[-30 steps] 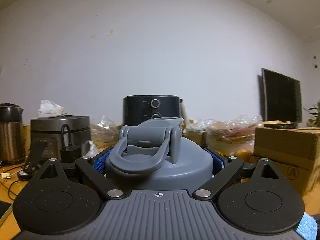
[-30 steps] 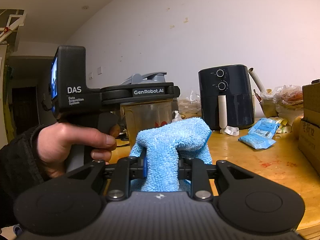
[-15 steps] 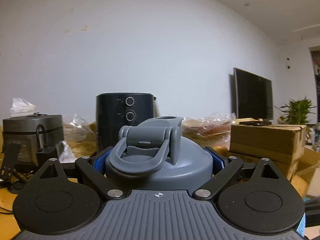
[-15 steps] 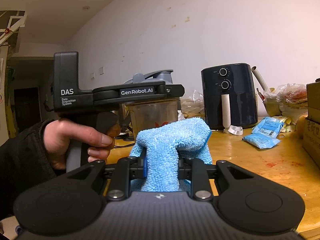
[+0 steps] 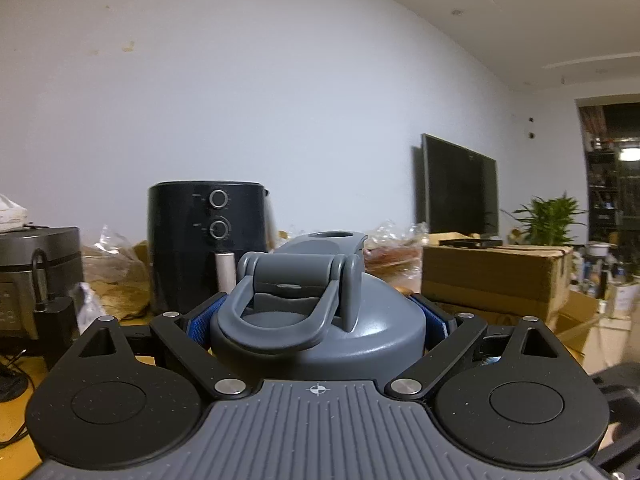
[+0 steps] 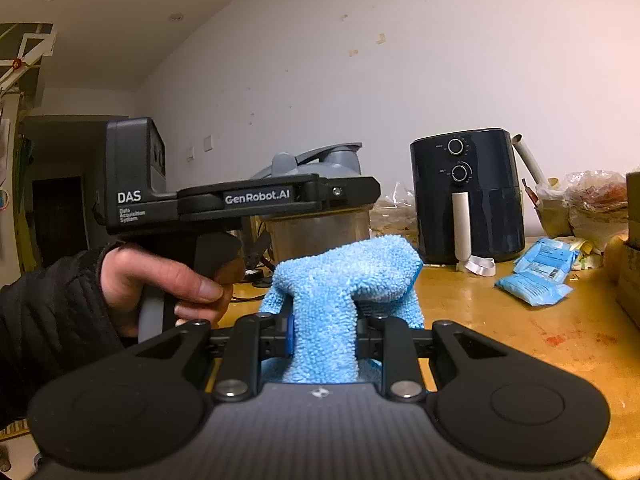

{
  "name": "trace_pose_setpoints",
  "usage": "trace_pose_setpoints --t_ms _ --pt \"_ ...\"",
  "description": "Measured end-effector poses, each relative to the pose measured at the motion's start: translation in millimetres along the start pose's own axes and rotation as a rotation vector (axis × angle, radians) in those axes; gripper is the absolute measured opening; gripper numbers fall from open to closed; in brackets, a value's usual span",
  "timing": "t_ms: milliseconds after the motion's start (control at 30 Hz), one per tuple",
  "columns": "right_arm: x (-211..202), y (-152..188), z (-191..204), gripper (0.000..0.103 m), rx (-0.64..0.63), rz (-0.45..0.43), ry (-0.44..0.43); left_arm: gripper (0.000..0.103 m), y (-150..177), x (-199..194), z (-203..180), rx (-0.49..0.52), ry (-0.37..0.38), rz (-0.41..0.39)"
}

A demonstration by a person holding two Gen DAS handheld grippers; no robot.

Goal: Clean container

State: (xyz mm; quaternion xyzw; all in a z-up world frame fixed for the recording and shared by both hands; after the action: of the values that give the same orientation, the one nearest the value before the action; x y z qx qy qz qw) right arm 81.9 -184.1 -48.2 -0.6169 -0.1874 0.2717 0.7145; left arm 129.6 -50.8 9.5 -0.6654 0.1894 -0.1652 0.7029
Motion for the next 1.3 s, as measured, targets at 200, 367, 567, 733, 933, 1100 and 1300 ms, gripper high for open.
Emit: trace_pose_setpoints --t_ms 200,367,567,733,933,1100,1300 --pt "18 -6 6 0.022 -0.026 0.013 -0.010 0.095 0 3 4 0.002 0.069 0.012" --pt "31 -13 1 0.022 -0.016 0.017 0.004 0.095 1 4 5 0.004 0.114 0.020" --pt "33 -21 -2 0.023 -0.040 0.037 -0.032 0.095 1 6 4 0.006 0.134 0.028" --pt "30 -31 1 0.023 -0.061 0.018 -0.053 0.095 2 8 5 0.007 0.151 0.032" --pt "29 -34 5 0.023 -0.090 0.019 -0.056 0.095 2 9 7 0.008 0.173 0.037" --pt "31 -31 6 0.023 -0.107 0.027 -0.035 0.095 2 9 8 0.009 0.179 0.034" --pt "33 -26 3 0.022 -0.091 0.032 -0.031 0.095 2 9 8 0.008 0.180 0.030"
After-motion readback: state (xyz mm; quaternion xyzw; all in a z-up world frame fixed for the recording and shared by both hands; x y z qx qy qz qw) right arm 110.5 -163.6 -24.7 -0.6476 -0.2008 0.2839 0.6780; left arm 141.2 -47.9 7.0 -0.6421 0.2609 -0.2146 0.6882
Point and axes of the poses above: each gripper's, at about its wrist camera, not at the fingertips, and x roughly the way its jaws point, z to its left, y to its underside, the point moved 8 cm from there along x, roughly the way its jaws point, and after that the axes turned 2 degrees about -z, right-handed, at the moved point
